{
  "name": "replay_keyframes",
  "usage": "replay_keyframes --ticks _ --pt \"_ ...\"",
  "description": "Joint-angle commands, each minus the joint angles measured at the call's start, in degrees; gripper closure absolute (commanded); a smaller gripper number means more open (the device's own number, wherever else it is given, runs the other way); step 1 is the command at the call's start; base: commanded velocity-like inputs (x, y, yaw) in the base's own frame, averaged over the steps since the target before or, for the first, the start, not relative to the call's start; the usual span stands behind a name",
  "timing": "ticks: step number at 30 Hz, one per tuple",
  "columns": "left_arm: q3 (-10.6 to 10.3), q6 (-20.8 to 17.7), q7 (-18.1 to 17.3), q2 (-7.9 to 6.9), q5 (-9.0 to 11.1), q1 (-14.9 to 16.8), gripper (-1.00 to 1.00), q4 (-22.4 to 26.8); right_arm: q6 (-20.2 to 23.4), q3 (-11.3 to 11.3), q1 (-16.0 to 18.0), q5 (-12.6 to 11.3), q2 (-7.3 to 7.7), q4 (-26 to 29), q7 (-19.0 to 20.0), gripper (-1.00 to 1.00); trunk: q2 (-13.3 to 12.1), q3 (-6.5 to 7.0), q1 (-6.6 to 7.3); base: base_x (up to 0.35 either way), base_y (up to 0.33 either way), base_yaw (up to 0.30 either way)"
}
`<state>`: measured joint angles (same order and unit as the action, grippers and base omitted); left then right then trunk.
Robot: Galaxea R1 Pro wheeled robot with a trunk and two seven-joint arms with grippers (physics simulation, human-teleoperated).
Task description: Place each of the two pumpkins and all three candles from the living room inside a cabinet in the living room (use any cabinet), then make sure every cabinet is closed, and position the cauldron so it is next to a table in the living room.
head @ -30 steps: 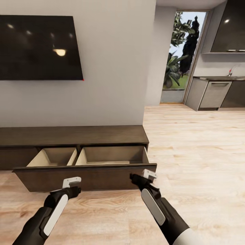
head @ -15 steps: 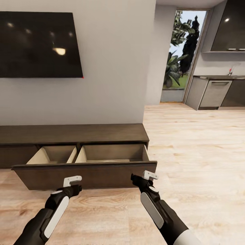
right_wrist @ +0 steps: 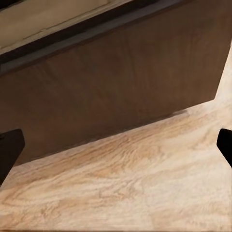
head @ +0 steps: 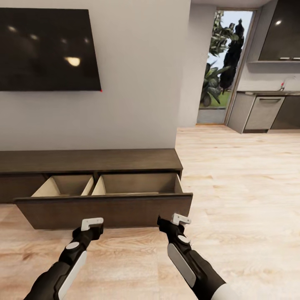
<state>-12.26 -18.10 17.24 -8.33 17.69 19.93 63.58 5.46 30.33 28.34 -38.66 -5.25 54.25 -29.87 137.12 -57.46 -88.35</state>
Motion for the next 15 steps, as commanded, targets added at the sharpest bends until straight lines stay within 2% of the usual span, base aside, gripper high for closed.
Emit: replay_keyframes --ticks 1,4,6,8,10,15 --pt "-0.3 0.3 -0.4 -0.12 0.4 0.0 -1.00 -0.1 -0.8 1.1 0.1 -0.1 -0.02 -0.5 -0.4 -1.00 0.4 -0.24 -0.21 0.000 0.000 0.000" --pt "-0.4 1.1 -1.6 -0.17 0.2 0.0 -1.00 -0.4 -4.1 5.5 0.1 0.2 -0.06 -1.8 -0.4 -1.00 1.6 -0.78 -0.87 0.000 0.000 0.000" --pt "-0.5 1.4 -1.9 -0.19 0.0 -0.3 -1.00 -0.5 -7.3 10.3 0.1 1.1 -0.04 -3.2 -0.5 -1.00 2.4 -1.14 -1.31 0.000 0.000 0.000" --pt "-0.5 2.2 -2.1 -0.19 -0.1 -0.8 -1.00 -0.5 -10.6 13.3 0.1 1.8 -0.07 -5.3 -0.7 -1.00 3.2 -1.50 -1.75 0.000 0.000 0.000" --pt "-0.5 4.1 -2.2 -0.19 0.0 -1.2 -1.00 -0.5 -14.3 14.7 0.1 2.2 -0.10 -7.4 -0.8 -1.00 4.1 -1.85 -2.19 0.000 0.000 0.000" --pt "-0.5 6.9 -2.2 -0.19 0.3 -1.4 -1.00 -0.6 -25.0 15.5 0.1 2.5 0.33 -9.6 -0.7 -1.00 6.1 -2.75 -3.29 0.000 0.000 0.000"
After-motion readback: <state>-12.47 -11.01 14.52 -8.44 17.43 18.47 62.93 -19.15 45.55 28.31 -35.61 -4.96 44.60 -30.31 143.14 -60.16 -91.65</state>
